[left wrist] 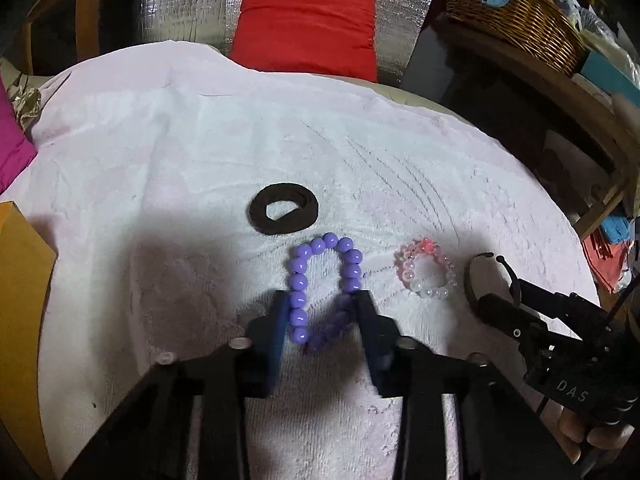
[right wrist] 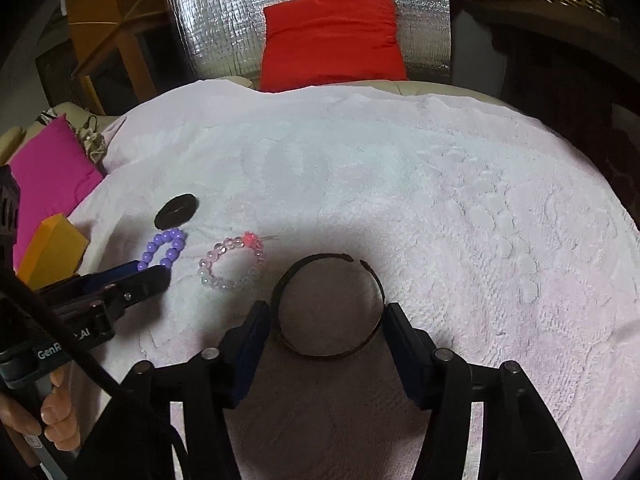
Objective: Organize jewelry
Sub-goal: 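Grasp the purple bead bracelet with the left tool while the right tool grasps the metal bangle, then lift the purple bracelet with the left tool while the right tool lifts the bangle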
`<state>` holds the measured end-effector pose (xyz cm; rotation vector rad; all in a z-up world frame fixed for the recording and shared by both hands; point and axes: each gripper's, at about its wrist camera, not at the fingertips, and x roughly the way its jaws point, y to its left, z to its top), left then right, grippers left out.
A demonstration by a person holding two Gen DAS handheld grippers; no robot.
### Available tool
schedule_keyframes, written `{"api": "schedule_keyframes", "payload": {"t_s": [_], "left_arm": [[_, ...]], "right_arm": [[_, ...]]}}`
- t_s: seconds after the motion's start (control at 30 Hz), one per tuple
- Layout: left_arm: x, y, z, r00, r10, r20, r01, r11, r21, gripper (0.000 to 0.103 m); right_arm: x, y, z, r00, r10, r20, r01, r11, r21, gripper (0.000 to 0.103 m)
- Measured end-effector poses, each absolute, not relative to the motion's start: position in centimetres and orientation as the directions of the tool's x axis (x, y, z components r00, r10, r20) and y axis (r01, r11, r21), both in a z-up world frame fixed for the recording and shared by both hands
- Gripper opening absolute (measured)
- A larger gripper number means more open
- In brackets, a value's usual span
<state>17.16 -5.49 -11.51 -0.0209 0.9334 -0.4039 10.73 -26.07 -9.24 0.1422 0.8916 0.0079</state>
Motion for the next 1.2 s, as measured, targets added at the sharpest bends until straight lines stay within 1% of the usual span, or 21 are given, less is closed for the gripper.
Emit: {"api": "schedule_keyframes", "payload": {"t_s": [0.03, 0.1, 0.17, 0.27, 0.33, 0.37, 0.4, 0.47, 0.5, 0.53, 0.63, 0.73, 0.87, 0.93, 0.97, 1.0, 1.03, 1.2], "left_arm": [[17.1, -5.5, -11.5, 0.522, -0.352, -0.777, 0.331, 0.923, -0.196, 0.019], [16.9, -5.4, -11.3, 0.521, -0.364, -0.772, 0.337, 0.919, -0.206, 0.014], [16.6, -5.4, -11.1, 0.523, -0.368, -0.769, 0.344, 0.916, -0.205, 0.010], [16.1, -5.3, -10.6, 0.524, -0.384, -0.760, 0.354, 0.910, -0.216, 0.010], [15.8, -5.2, -10.2, 0.528, -0.391, -0.754, 0.365, 0.906, -0.214, 0.010], [15.6, -5.2, -10.1, 0.530, -0.393, -0.751, 0.369, 0.905, -0.213, 0.010], [15.4, -5.2, -9.9, 0.531, -0.394, -0.750, 0.372, 0.904, -0.212, 0.010], [15.2, -5.0, -9.7, 0.532, -0.396, -0.748, 0.376, 0.902, -0.211, 0.010], [15.2, -4.8, -9.7, 0.533, -0.396, -0.748, 0.376, 0.902, -0.210, 0.010], [15.1, -4.6, -9.6, 0.533, -0.396, -0.748, 0.376, 0.902, -0.211, 0.010], [15.1, -4.1, -9.6, 0.533, -0.397, -0.747, 0.373, 0.903, -0.214, 0.010], [14.9, -3.6, -9.3, 0.534, -0.403, -0.743, 0.375, 0.901, -0.219, 0.010], [14.4, -3.0, -8.9, 0.539, -0.407, -0.737, 0.383, 0.898, -0.215, 0.010], [14.3, -2.8, -8.8, 0.540, -0.407, -0.737, 0.382, 0.898, -0.216, 0.010], [14.3, -2.5, -8.7, 0.541, -0.406, -0.736, 0.381, 0.899, -0.216, 0.010], [14.3, -2.3, -8.6, 0.543, -0.406, -0.735, 0.378, 0.900, -0.218, 0.010], [14.3, -2.2, -8.6, 0.544, -0.406, -0.734, 0.376, 0.900, -0.219, 0.010], [13.7, -1.2, -7.8, 0.559, -0.408, -0.722, 0.374, 0.901, -0.220, 0.010]], "right_arm": [[10.7, -26.1, -9.1, 0.629, 0.066, -0.774, 0.054, 0.990, 0.129, 0.050], [10.7, -26.3, -9.0, 0.619, 0.045, -0.784, 0.056, 0.993, 0.102, 0.016], [10.7, -26.8, -9.1, 0.611, 0.060, -0.789, 0.067, 0.990, 0.128, 0.016], [10.4, -27.4, -8.8, 0.613, 0.069, -0.787, 0.076, 0.986, 0.145, 0.016], [10.2, -27.8, -8.6, 0.616, 0.077, -0.784, 0.076, 0.985, 0.157, 0.017], [10.1, -28.0, -8.5, 0.614, 0.100, -0.783, 0.072, 0.981, 0.182, 0.019], [10.1, -28.2, -8.4, 0.609, 0.113, -0.785, 0.073, 0.978, 0.197, 0.024], [10.0, -28.5, -8.4, 0.600, 0.151, -0.786, 0.073, 0.968, 0.242, 0.039], [9.9, -28.5, -8.3, 0.606, 0.162, -0.779, 0.073, 0.964, 0.257, 0.061], [9.7, -28.5, -8.1, 0.620, 0.172, -0.765, 0.070, 0.959, 0.273, 0.075], [9.6, -27.8, -7.6, 0.641, 0.185, -0.745, 0.040, 0.961, 0.274, 0.075], [10.0, -26.5, -8.2, 0.624, 0.177, -0.761, 0.028, 0.968, 0.248, 0.075], [11.0, -24.9, -9.4, 0.599, 0.115, -0.793, 0.022, 0.987, 0.159, 0.075], [11.1, -24.3, -9.8, 0.610, 0.065, -0.790, 0.031, 0.994, 0.105, 0.075], [11.2, -24.2, -9.8, 0.612, 0.057, -0.789, 0.034, 0.995, 0.098, 0.074], [11.2, -24.3, -9.8, 0.616, 0.052, -0.786, 0.041, 0.994, 0.098, 0.066], [11.2, -24.3, -9.8, 0.619, 0.047, -0.784, 0.046, 0.994, 0.096, 0.063], [10.9, -24.6, -9.6, 0.631, 0.048, -0.775, 0.047, 0.994, 0.099, 0.062]]}}
